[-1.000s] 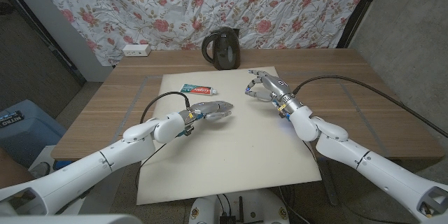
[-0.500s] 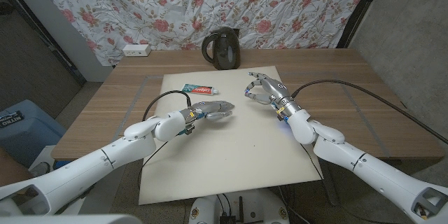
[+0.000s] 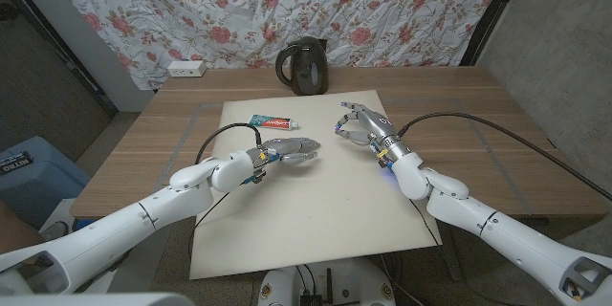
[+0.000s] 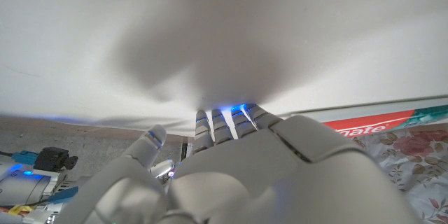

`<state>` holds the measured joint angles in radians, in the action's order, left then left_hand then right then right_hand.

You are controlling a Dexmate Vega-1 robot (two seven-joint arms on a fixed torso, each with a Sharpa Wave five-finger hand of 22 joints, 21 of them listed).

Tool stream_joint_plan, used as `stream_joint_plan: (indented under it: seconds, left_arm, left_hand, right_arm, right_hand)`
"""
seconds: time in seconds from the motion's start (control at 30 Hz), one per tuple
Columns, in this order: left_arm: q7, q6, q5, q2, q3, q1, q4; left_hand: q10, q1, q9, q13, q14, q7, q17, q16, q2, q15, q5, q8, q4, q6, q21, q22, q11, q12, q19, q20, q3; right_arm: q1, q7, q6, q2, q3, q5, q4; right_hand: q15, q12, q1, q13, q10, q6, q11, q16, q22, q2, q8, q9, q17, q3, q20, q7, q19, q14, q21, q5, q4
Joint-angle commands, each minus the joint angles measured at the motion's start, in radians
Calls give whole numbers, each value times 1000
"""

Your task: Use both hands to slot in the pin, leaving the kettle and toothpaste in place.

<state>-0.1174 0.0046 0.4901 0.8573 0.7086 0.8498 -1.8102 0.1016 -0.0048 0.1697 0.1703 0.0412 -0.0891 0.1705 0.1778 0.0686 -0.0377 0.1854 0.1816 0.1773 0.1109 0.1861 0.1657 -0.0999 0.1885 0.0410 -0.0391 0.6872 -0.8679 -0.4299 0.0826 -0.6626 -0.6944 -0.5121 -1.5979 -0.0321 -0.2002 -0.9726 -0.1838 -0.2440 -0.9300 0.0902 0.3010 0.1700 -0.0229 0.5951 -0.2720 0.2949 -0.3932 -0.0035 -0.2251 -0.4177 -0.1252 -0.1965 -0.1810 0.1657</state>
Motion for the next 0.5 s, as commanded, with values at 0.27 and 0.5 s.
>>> stream_joint_plan:
  seconds: [0.27,0.5]
  left_arm:
    - [-9,1,9,2,2,1,-4]
    - [-8,3,14,4,2,5,-8]
  left_hand:
    - [10,11,4,2,9,4,2,3,104,-74,9,5,-7,14,4,5,3,3,4,-118,5]
    - [11,15,4,2,10,4,0,1,104,-74,10,6,-12,21,4,4,3,3,5,-118,9]
  right_arm:
    - [-5,50,-44,-16,-2,27,-20]
    - [-10,75,-62,-25,0,42,-38]
  right_hand:
    - [9,3,5,-5,-3,13,-7,3,2,-4,-2,0,5,10,6,1,7,3,4,3,-4]
    - [15,3,12,-5,-1,15,-8,1,3,-6,-4,1,6,13,10,2,13,9,6,4,-9]
